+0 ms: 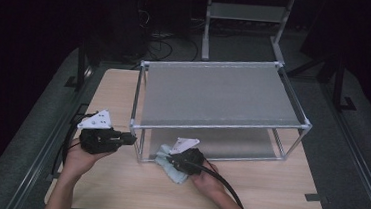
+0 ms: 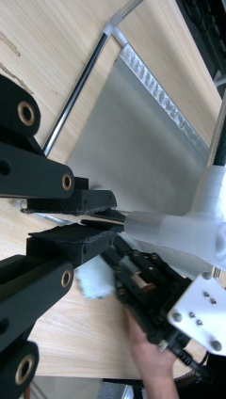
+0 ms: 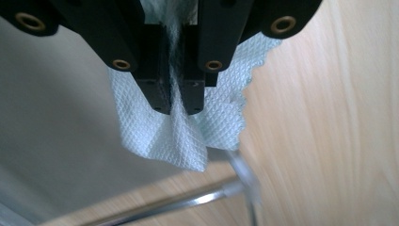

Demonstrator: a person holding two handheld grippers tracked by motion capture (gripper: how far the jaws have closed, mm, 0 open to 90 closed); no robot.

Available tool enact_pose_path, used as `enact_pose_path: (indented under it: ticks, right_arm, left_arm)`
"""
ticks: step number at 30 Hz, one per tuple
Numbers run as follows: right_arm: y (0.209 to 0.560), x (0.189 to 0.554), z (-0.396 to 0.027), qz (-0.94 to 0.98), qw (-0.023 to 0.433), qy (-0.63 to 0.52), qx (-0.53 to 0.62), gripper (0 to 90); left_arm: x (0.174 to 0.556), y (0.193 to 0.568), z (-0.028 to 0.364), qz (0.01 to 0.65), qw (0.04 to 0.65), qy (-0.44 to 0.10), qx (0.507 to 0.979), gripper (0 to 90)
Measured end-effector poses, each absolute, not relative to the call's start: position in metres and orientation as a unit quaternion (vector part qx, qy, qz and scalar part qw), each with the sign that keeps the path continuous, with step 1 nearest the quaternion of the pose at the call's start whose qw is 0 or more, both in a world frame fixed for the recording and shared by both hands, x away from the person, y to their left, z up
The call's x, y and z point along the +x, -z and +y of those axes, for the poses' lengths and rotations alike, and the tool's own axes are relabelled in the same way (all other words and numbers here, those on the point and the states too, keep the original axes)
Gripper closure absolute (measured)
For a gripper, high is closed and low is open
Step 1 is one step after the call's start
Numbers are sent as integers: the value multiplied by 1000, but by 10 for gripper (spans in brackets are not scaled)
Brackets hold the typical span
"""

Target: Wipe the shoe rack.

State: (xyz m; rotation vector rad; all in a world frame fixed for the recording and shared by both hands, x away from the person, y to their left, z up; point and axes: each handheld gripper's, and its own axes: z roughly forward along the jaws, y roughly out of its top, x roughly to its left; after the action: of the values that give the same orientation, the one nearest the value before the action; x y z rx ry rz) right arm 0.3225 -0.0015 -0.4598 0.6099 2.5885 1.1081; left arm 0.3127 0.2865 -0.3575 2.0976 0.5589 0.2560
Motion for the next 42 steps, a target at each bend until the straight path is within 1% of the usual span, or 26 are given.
enact_pose_path:
  ticks: [2, 3, 4, 8, 12, 13, 14, 15, 16, 18, 19, 21, 22, 23, 24, 25, 27, 32, 34, 40, 42]
  right_arm:
    - [459, 326, -9, 888, 119, -383, 225, 828]
    - [459, 326, -9, 888, 119, -383, 225, 828]
    - [460, 325, -4, 885, 109, -391, 228, 827]
    - [461, 321, 14, 890, 108, -393, 202, 827]
    - [459, 320, 6, 896, 109, -383, 198, 826]
    - [458, 320, 4, 895, 110, -382, 200, 816]
    - [458, 321, 5, 895, 106, -382, 204, 786]
    - [459, 323, 8, 896, 109, -383, 198, 717]
    - [459, 323, 11, 895, 109, -385, 196, 670]
    - [460, 322, 17, 895, 109, -383, 202, 658]
    - [460, 322, 19, 894, 112, -383, 202, 636]
    - [461, 322, 19, 895, 110, -381, 202, 631]
    - [461, 322, 19, 895, 110, -381, 202, 631]
    - [462, 324, 19, 896, 109, -380, 203, 673]
    - [462, 324, 19, 896, 109, -380, 203, 673]
    - [462, 324, 18, 896, 112, -377, 205, 747]
    - [459, 324, 18, 897, 111, -377, 202, 814]
    - [454, 324, 24, 906, 89, -368, 192, 827]
    - [454, 323, 25, 910, 101, -362, 176, 828]
    - [455, 325, 32, 907, 98, -369, 177, 824]
    - [455, 324, 34, 910, 105, -364, 168, 826]
  left_arm:
    - [313, 357, 286, 226, 459, -104, 853, 816]
    - [313, 357, 286, 226, 459, -104, 853, 816]
    - [312, 357, 286, 227, 458, -105, 853, 816]
    - [312, 357, 287, 226, 457, -103, 854, 816]
    - [312, 357, 287, 226, 460, -101, 853, 815]
    - [313, 357, 285, 225, 458, -102, 854, 815]
    - [313, 357, 285, 224, 457, -103, 855, 815]
    - [313, 357, 285, 224, 456, -103, 855, 816]
    - [312, 356, 285, 224, 456, -103, 855, 816]
    - [312, 357, 286, 224, 458, -102, 854, 816]
    - [312, 357, 287, 224, 458, -101, 855, 816]
    - [312, 357, 286, 224, 457, -100, 855, 816]
    - [312, 357, 286, 224, 457, -100, 855, 815]
    - [313, 356, 286, 223, 457, -99, 855, 815]
    - [313, 356, 286, 223, 457, -99, 855, 815]
    - [313, 356, 287, 222, 456, -98, 856, 815]
    - [313, 356, 286, 223, 456, -97, 856, 815]
    - [312, 356, 287, 222, 455, -97, 857, 815]
    - [312, 356, 287, 221, 456, -96, 857, 815]
    - [313, 356, 287, 221, 455, -97, 857, 815]
    - [312, 356, 288, 222, 457, -95, 856, 815]
